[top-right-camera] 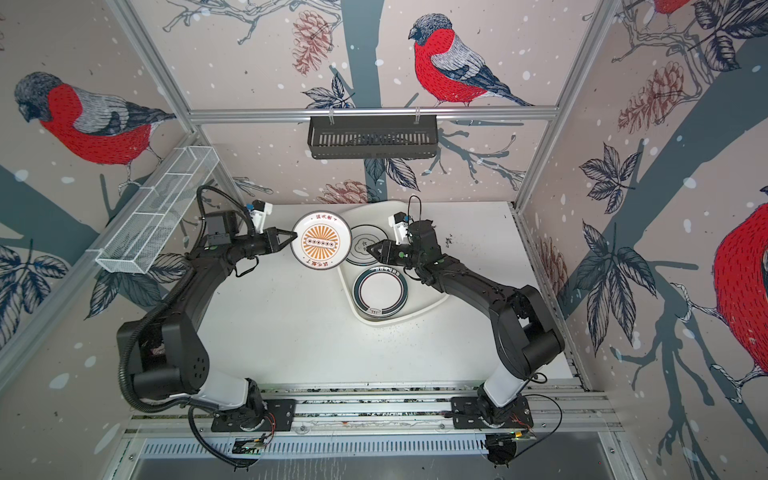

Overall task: Place the plates into the plastic bin on the countertop
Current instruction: 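Lift the upright sunburst plate with the left gripper while the right gripper approaches it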

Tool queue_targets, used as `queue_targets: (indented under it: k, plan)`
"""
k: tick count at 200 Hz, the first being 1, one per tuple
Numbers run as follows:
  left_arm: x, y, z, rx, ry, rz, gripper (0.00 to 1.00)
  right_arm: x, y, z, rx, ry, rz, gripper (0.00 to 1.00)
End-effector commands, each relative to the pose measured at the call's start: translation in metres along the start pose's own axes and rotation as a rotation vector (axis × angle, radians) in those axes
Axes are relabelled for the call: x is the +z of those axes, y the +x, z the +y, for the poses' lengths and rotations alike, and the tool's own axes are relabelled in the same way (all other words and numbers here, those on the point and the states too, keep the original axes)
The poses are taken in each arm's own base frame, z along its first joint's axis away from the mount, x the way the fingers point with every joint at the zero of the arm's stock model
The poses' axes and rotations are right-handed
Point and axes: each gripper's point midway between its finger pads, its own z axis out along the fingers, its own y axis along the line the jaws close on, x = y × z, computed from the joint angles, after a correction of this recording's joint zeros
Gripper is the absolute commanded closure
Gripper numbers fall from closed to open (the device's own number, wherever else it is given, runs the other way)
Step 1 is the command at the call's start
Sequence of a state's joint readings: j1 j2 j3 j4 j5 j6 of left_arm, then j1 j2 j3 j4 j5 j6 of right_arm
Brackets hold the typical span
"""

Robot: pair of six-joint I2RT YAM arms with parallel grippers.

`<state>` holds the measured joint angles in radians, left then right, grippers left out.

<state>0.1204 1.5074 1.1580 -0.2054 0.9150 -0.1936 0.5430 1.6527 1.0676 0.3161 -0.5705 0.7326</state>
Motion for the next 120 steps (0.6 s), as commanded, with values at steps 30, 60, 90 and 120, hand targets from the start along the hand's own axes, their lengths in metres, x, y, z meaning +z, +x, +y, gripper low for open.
queue_targets:
  k: [30, 60, 90, 120]
  plan:
    - [0.011, 0.001, -0.029, 0.105, 0.108, 0.018, 1.0, 0.01, -0.005, 0.019, -0.024, -0.085, -0.036, 0.65]
    - [0.014, 0.005, -0.035, 0.113, 0.131, 0.032, 1.0, 0.015, -0.002, 0.017, -0.011, -0.098, -0.028, 0.65]
    - [0.019, 0.011, -0.039, 0.113, 0.144, 0.053, 1.0, 0.016, -0.003, 0.019, -0.015, -0.107, -0.031, 0.68]
    - [0.025, 0.015, -0.045, 0.108, 0.18, 0.075, 1.0, 0.017, -0.002, 0.02, -0.012, -0.117, -0.027, 0.73]
